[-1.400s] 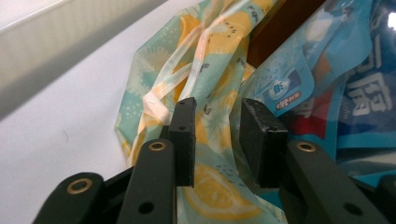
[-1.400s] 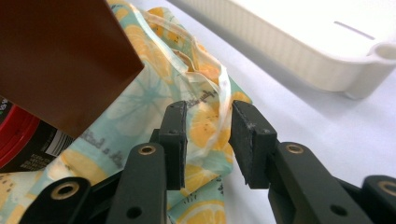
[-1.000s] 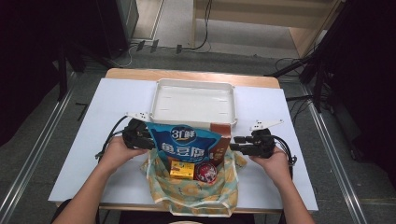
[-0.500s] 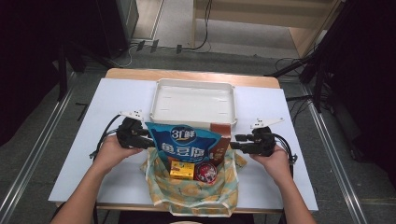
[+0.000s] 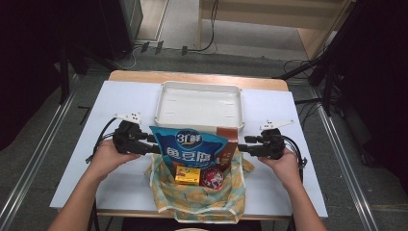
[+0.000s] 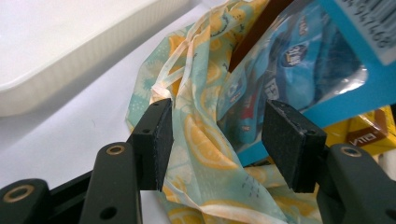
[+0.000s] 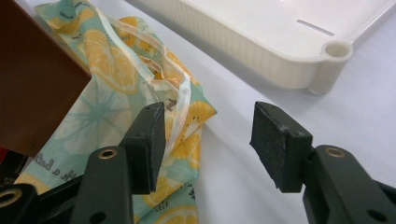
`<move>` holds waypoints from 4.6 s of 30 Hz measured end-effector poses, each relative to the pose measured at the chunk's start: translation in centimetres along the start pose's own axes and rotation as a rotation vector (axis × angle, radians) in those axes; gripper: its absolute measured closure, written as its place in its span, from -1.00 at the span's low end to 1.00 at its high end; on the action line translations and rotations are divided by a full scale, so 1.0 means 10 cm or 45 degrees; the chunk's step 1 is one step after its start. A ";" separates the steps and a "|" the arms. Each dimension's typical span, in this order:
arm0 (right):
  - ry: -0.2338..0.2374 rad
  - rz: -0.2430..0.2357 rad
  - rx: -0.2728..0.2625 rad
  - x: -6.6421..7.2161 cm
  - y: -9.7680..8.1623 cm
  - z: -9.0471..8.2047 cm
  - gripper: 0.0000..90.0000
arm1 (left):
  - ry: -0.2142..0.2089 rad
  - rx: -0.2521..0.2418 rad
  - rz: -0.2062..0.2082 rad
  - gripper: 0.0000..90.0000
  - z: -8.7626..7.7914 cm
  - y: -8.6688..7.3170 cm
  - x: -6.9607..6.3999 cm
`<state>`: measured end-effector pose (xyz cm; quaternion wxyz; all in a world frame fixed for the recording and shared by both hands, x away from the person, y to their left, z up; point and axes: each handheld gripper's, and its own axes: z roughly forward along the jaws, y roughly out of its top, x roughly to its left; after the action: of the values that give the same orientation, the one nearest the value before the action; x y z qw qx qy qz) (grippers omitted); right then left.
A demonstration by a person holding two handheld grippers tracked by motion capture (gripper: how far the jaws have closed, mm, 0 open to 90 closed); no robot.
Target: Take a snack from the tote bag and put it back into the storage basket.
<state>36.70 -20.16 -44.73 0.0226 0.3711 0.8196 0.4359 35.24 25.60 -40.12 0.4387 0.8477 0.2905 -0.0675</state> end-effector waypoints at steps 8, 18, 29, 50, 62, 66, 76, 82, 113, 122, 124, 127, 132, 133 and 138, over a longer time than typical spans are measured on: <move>-0.011 -0.007 0.002 -0.01 0.01 0.01 0.02 | 0.014 -0.017 -0.002 -0.01 -0.16 0.00 -0.02; -0.021 0.001 -0.001 -0.02 0.02 0.02 0.03 | -0.013 -0.028 0.070 -0.02 -0.38 0.04 -0.17; -0.024 0.007 -0.005 -0.04 0.03 0.05 0.03 | -0.046 -0.046 0.118 -0.02 -0.51 0.17 -0.42; -0.032 0.020 -0.005 -0.05 0.03 0.05 0.03 | -0.070 -0.057 0.197 -0.02 -0.37 0.52 -0.65; -0.040 0.023 0.029 -0.03 0.01 0.05 0.03 | -0.038 -0.059 0.272 0.26 -0.23 0.63 -0.71; -0.039 0.033 0.032 -0.04 0.00 0.04 0.02 | -0.064 -0.036 0.259 0.32 -0.17 0.63 -0.68; -0.051 0.030 0.041 -0.03 -0.03 0.02 0.03 | -0.081 -0.027 0.310 0.66 -0.11 0.62 -0.64; -0.057 0.053 0.035 -0.06 -0.06 -0.01 0.02 | -0.116 -0.042 0.305 0.86 -0.10 0.61 -0.59; -0.064 0.045 0.043 -0.05 -0.08 0.00 0.02 | -0.173 -0.101 0.367 1.00 -0.09 0.89 -0.87; -0.066 0.047 0.049 -0.05 -0.08 0.00 0.02 | -0.160 -0.157 0.389 1.00 -0.20 1.04 -0.97; -0.067 0.047 0.050 -0.04 -0.08 0.00 0.03 | -0.157 -0.175 0.392 1.00 -0.23 1.07 -0.99; -0.066 0.047 0.046 -0.04 -0.07 0.00 0.03 | -0.144 -0.211 0.392 1.00 -0.32 1.11 -1.00; -0.062 0.044 0.039 -0.05 -0.08 0.00 0.03 | -0.091 -0.253 0.382 1.00 -0.47 1.10 -0.99; -0.059 0.047 0.039 -0.05 -0.08 0.00 0.03 | -0.074 -0.268 0.375 1.00 -0.51 1.09 -0.98; -0.051 0.046 0.037 -0.05 -0.07 0.00 0.03 | -0.028 -0.293 0.367 1.00 -0.65 1.06 -0.96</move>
<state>36.61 -20.71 -45.39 0.0257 0.3950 0.8183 0.4168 32.25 21.85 -25.18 0.5410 0.8240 0.1671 0.0205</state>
